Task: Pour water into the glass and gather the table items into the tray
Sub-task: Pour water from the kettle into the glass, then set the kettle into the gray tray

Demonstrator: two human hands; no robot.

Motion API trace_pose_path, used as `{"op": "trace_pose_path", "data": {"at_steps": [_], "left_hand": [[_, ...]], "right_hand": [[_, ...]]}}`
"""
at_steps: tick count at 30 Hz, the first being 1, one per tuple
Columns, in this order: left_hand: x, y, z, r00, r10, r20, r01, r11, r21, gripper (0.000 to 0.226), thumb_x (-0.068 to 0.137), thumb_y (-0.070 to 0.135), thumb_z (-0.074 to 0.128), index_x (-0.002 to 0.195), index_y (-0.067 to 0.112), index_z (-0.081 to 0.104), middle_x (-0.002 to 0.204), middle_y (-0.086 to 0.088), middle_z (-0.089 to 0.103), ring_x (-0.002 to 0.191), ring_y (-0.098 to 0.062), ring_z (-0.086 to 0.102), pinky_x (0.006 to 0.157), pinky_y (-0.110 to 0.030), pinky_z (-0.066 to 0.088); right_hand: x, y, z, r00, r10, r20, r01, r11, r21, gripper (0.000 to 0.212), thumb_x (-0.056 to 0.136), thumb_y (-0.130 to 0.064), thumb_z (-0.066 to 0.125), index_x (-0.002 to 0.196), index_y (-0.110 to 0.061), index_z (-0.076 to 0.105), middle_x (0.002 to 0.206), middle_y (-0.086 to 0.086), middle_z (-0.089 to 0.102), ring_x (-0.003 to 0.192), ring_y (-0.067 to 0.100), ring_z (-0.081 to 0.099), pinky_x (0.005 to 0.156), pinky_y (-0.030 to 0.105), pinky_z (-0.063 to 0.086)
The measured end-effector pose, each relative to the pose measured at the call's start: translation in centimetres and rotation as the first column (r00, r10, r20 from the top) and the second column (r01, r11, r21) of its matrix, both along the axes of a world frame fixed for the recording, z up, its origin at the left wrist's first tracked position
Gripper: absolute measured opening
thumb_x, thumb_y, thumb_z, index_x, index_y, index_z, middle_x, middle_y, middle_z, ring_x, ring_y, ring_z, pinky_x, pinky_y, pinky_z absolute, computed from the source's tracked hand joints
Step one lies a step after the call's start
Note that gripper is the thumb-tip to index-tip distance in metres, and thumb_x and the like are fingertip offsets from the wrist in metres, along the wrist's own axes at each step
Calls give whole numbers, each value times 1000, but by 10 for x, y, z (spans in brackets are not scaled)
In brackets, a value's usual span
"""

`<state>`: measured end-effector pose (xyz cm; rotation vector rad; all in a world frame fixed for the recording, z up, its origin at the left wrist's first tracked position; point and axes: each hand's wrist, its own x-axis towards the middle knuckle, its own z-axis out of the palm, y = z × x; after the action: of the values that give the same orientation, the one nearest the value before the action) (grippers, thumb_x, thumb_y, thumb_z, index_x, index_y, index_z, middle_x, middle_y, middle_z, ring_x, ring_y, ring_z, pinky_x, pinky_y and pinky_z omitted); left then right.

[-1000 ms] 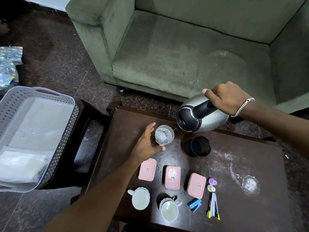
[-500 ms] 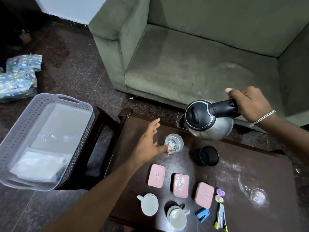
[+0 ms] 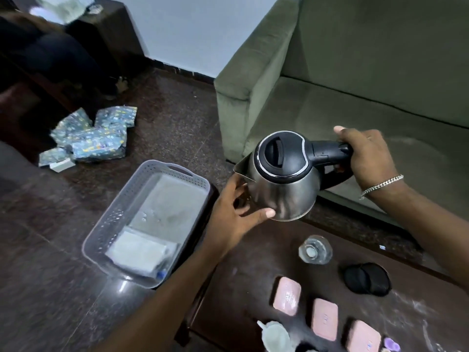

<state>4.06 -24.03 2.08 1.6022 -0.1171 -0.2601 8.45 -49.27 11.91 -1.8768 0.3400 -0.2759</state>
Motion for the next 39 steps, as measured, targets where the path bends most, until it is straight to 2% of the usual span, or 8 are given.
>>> {"op": "trace_pose_path", "data": {"at_steps": [3, 6, 9, 12, 14, 19, 28, 39], "left_hand": [[8, 44, 22, 996, 80, 49, -79, 997, -17, 89, 74, 2, 89, 147, 31, 46, 140, 4, 61, 132, -10, 57, 101, -40, 56], [19, 89, 32, 988, 126, 91, -127, 992, 2, 89, 74, -4, 86, 148, 23, 46, 140, 1, 58, 132, -7, 54, 86, -20, 57], [33, 131, 31, 982, 135, 133, -145, 987, 67, 95, 72, 7, 90, 151, 28, 41, 145, 4, 57, 136, -13, 52, 95, -31, 55], [42, 168, 24, 979, 141, 149, -158, 982, 104, 96, 72, 10, 86, 154, 26, 36, 153, 6, 51, 140, -16, 49, 107, -23, 45], [45, 186, 20, 979, 141, 149, -159, 980, 116, 96, 74, 8, 83, 155, 24, 34, 156, 6, 47, 142, -14, 46, 110, -20, 40], [52, 225, -8, 987, 149, 66, -158, 975, 156, 98, 76, 6, 79, 157, 28, 29, 159, 8, 42, 146, -15, 40, 117, -40, 35], [50, 243, -59, 975, 214, -65, -203, 967, 153, 101, 81, -9, 76, 156, 38, 28, 157, 19, 41, 142, -8, 44, 113, -31, 39], [54, 241, -82, 957, 249, -149, -230, 964, 136, 97, 82, -10, 75, 153, 41, 32, 158, 11, 40, 144, -23, 42, 111, -45, 42]], "right_hand": [[20, 50, 5, 998, 46, 47, -48, 998, 38, 61, 90, -34, 58, 66, 21, 46, 54, 17, 46, 39, 23, 47, 48, 34, 40], [40, 96, 4, 997, 50, 53, -55, 993, 105, 50, 90, -30, 60, 60, 9, 50, 50, 12, 45, 36, 20, 47, 42, 26, 36], [58, 138, -5, 998, 53, 35, -59, 979, 195, 44, 82, -36, 62, 65, 4, 56, 46, 6, 43, 36, 21, 47, 40, 24, 36], [73, 175, -24, 997, 82, -4, -79, 975, 208, 60, 78, -45, 62, 65, 13, 50, 53, 12, 44, 42, 24, 50, 41, 40, 41], [80, 194, -38, 996, 77, -36, -68, 976, 209, 57, 75, -51, 63, 57, 2, 51, 54, 9, 45, 49, 27, 50, 52, 57, 46], [86, 240, -75, 981, 153, -115, -123, 964, 235, 50, 74, -53, 62, 53, -8, 56, 52, 0, 46, 54, 26, 52, 61, 62, 49], [95, 266, -133, 942, 249, -227, -195, 952, 236, 48, 73, -52, 59, 55, -8, 62, 45, 10, 53, 41, 25, 50, 54, 37, 39], [95, 264, -162, 940, 257, -226, -191, 942, 278, 38, 88, -31, 59, 60, -6, 63, 50, 9, 53, 40, 20, 50, 43, 23, 38]]}}
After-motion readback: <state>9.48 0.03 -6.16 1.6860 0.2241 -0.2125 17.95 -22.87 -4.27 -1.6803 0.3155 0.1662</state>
